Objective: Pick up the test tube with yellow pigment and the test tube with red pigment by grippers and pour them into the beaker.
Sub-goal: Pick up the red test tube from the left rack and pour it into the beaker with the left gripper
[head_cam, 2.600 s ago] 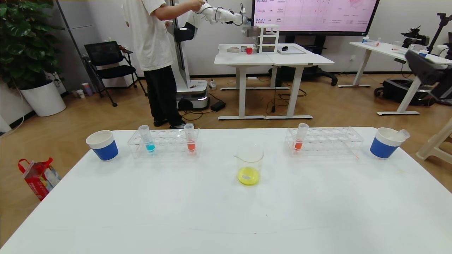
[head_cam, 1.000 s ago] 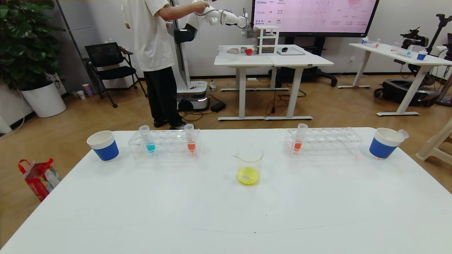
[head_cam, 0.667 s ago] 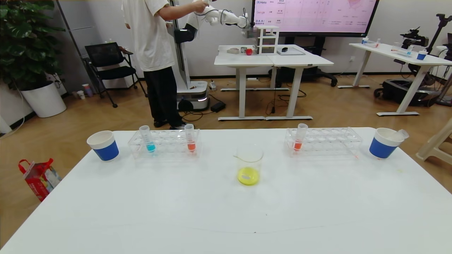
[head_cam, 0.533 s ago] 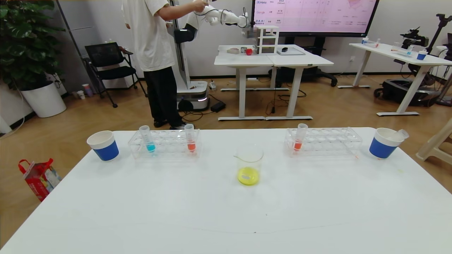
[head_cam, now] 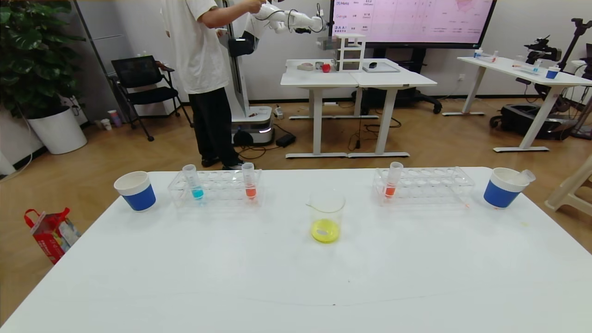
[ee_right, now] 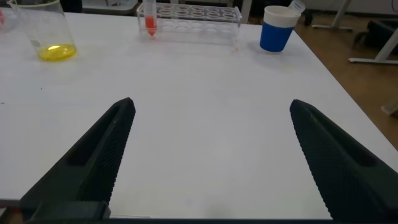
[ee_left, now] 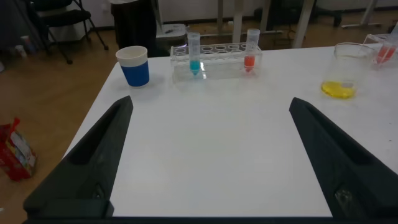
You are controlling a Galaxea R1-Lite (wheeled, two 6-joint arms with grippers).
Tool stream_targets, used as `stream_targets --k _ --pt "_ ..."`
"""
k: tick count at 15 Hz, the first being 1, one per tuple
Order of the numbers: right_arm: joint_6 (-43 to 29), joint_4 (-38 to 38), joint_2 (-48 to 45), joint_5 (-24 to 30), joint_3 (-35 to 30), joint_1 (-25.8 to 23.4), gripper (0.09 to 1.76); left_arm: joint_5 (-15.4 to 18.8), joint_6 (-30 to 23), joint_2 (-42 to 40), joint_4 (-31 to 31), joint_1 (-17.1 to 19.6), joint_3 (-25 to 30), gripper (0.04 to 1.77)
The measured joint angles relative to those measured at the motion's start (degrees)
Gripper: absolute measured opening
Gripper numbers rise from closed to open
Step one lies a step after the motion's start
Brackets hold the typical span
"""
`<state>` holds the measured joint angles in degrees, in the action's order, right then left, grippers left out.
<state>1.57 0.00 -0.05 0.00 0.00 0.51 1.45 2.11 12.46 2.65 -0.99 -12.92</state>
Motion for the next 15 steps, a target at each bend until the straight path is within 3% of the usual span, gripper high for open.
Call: stream_targets --k 3,9,12,15 --pt "-0.01 0.0 0.0 0.0 0.0 0.0 1.74 0.0 -0.62 13.09 11.46 -0.2 -2.82 1.75" --pt "0.0 0.0 0.0 0.0 0.0 0.0 1.74 -0.79 -1.48 46.06 42.41 -0.85 -4.33 1.75" --pt "-0.01 0.0 0.0 0.0 0.0 0.0 1.74 -5.41 -1.95 62.59 57.82 -4.52 -4.63 1.75" --pt "-0.01 0.0 0.0 0.0 0.0 0.0 1.74 -12.91 -3.1 78.28 71.47 -11.65 -6.06 1.75"
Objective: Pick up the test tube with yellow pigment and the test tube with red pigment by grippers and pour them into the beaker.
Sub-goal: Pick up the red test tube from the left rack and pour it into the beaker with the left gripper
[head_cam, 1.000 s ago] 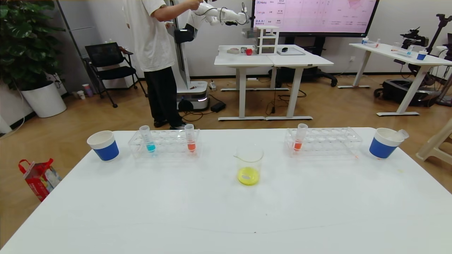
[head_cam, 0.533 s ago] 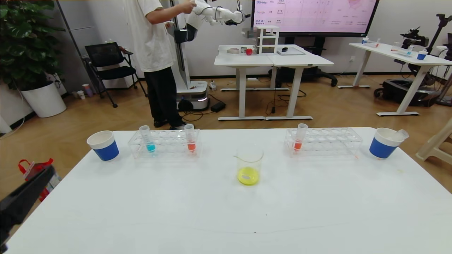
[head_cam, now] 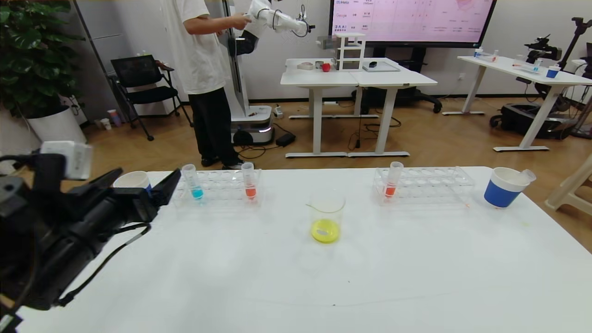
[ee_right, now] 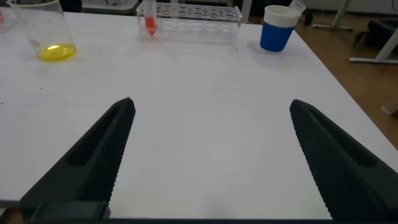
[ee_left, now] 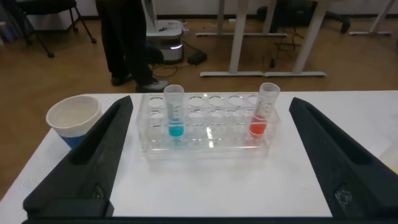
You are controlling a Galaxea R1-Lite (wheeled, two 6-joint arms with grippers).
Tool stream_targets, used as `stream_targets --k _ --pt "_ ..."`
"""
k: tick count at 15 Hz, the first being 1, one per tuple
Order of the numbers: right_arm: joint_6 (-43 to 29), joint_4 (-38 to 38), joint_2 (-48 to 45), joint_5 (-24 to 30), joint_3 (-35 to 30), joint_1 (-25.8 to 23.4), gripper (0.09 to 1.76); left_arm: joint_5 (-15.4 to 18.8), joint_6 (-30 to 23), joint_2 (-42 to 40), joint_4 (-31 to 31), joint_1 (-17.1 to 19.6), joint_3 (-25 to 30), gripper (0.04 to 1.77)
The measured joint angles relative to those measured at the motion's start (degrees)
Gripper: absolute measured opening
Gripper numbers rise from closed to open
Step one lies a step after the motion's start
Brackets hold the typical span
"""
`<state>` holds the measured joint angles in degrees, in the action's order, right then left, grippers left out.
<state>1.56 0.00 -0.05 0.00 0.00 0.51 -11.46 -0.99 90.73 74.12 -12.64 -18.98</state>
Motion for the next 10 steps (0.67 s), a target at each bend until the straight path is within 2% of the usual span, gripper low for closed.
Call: stream_targets --k 2,5,10 --pt "0.01 0.0 0.0 0.0 0.0 0.0 1.74 -4.39 -0.41 9.95 7.52 -4.67 -2.01 1.75" --pt "0.0 0.0 0.0 0.0 0.0 0.0 1.74 -8.83 -2.47 21.42 11.74 -9.59 -8.17 1.75" --pt "0.0 0.0 0.0 0.0 0.0 0.0 1.74 -9.46 -2.86 32.83 12.29 -11.64 -17.04 1.75"
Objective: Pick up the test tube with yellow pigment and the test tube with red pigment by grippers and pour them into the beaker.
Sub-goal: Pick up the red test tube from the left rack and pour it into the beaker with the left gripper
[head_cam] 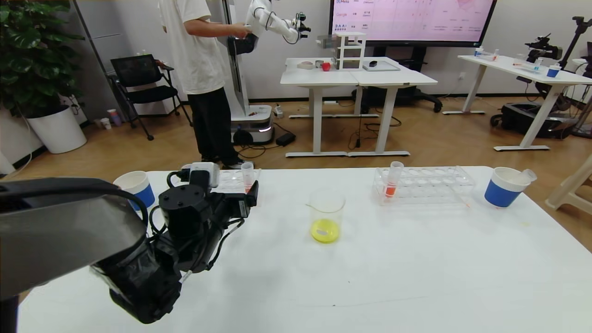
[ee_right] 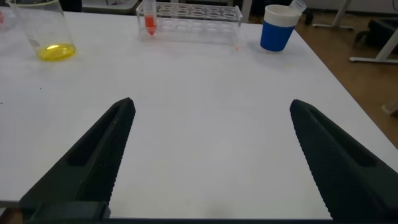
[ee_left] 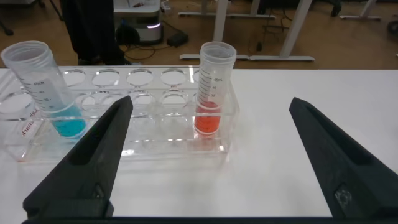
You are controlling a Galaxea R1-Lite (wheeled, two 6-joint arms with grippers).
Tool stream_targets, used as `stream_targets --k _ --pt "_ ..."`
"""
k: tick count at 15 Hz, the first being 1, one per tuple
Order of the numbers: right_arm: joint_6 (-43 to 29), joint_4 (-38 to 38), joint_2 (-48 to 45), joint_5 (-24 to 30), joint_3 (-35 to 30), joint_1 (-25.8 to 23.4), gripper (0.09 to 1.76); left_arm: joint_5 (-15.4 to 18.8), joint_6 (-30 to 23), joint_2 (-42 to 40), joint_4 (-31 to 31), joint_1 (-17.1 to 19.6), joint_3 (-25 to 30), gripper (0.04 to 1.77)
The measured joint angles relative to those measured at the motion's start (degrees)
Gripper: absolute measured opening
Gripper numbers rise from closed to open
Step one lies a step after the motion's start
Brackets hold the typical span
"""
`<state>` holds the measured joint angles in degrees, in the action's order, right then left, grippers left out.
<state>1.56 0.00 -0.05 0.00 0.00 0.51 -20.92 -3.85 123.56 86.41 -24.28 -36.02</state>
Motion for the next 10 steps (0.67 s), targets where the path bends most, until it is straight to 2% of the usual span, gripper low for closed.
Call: stream_targets --k 7,10 --pt "0.0 0.0 0.0 0.0 0.0 0.0 1.74 0.28 0.52 8.44 -1.55 0.85 -13.59 1.75" --pt "0.0 0.0 0.0 0.0 0.0 0.0 1.74 0.48 0.57 10.86 -2.01 1.24 -16.87 1.75"
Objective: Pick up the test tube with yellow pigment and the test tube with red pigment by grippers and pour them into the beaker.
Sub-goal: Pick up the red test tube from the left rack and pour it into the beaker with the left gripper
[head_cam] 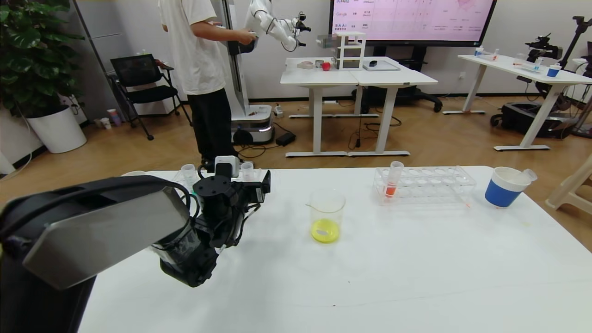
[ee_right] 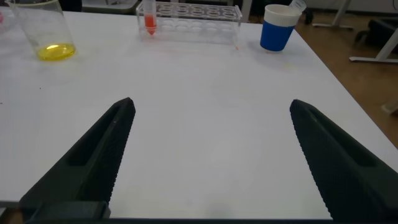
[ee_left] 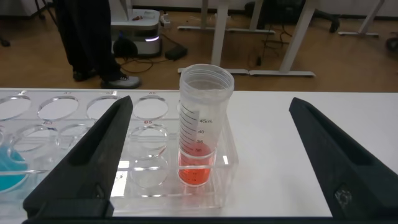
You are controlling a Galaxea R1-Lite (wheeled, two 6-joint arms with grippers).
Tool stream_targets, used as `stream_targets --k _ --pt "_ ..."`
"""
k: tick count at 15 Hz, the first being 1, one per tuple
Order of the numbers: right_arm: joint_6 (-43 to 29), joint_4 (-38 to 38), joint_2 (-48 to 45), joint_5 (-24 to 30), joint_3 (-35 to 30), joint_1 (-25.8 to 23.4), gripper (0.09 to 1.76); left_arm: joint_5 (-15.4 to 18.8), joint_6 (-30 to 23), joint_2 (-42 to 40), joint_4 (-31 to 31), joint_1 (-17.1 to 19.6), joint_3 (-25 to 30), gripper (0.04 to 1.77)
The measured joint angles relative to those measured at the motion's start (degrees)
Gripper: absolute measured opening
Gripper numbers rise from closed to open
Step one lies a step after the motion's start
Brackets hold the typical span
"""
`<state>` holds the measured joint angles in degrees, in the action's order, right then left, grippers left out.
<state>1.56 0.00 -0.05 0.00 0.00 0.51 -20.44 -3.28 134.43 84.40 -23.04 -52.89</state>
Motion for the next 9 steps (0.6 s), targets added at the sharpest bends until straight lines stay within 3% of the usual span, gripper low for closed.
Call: stream_targets --k 9 --pt "0.0 0.0 0.0 0.0 0.0 0.0 1.74 0.0 0.0 2.68 0.33 0.52 -2.62 1.75"
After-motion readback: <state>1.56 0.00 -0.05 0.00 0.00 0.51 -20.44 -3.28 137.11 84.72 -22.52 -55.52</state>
